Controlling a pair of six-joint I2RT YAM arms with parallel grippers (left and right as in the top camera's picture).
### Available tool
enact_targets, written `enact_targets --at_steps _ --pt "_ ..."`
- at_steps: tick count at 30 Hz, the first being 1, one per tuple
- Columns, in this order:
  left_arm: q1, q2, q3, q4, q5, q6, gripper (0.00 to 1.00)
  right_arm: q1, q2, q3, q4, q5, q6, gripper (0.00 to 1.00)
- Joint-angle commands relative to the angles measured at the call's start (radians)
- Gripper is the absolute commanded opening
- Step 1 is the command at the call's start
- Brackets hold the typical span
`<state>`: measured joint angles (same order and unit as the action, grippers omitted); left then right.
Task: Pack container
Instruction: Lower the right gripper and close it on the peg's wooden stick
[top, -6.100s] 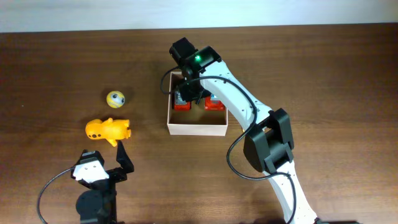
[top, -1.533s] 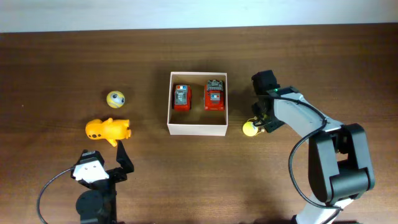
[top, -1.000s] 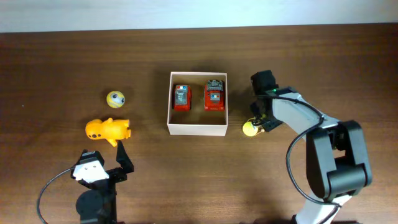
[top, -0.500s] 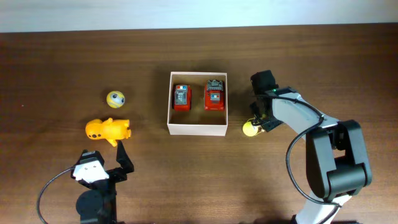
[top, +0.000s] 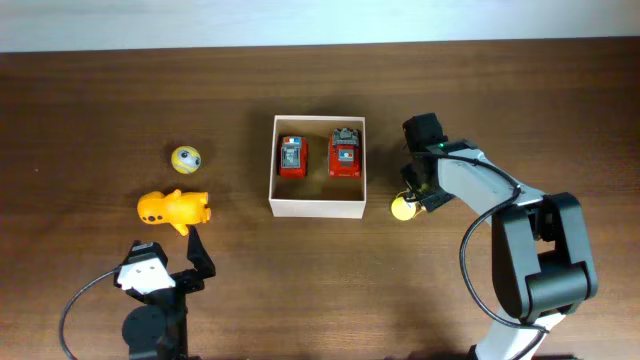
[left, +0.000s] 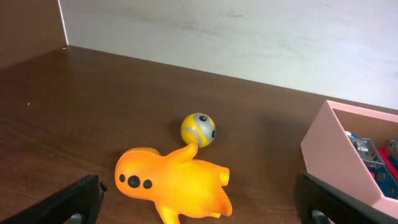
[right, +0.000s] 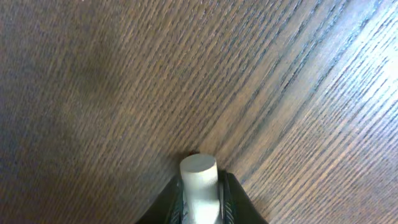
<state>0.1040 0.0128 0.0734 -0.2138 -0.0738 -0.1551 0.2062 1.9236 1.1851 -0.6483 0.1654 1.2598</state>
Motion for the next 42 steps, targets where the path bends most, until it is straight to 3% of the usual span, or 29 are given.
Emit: enact_targets --at_steps 1,8,11,21,29,42 --pt "0.001 -0.008 -0.009 0.003 0.015 -0.002 0.99 -0.004 0.016 -0.009 0.002 -0.007 0.002 0.17" --pt "0.001 -0.008 -0.009 0.003 0.015 -0.001 0.99 -0.004 0.016 -0.009 0.002 -0.007 0.002 0.17" --pt "0.001 -0.008 -0.009 0.003 0.015 -0.001 0.99 -0.004 0.016 -0.009 0.002 -0.007 0.001 0.11" --pt "0.001 -0.008 -0.009 0.003 0.015 -0.001 0.99 -0.004 0.016 -0.009 0.002 -0.008 0.001 0.16" --pt "0.001 -0.008 -0.009 0.003 0.015 -0.001 0.99 -0.004 0.014 0.037 0.018 -0.015 -0.126 0.15" --pt "0.001 -0.008 -0.009 0.003 0.015 -0.001 0.99 -0.006 0.014 0.058 0.021 -0.015 -0.172 0.09"
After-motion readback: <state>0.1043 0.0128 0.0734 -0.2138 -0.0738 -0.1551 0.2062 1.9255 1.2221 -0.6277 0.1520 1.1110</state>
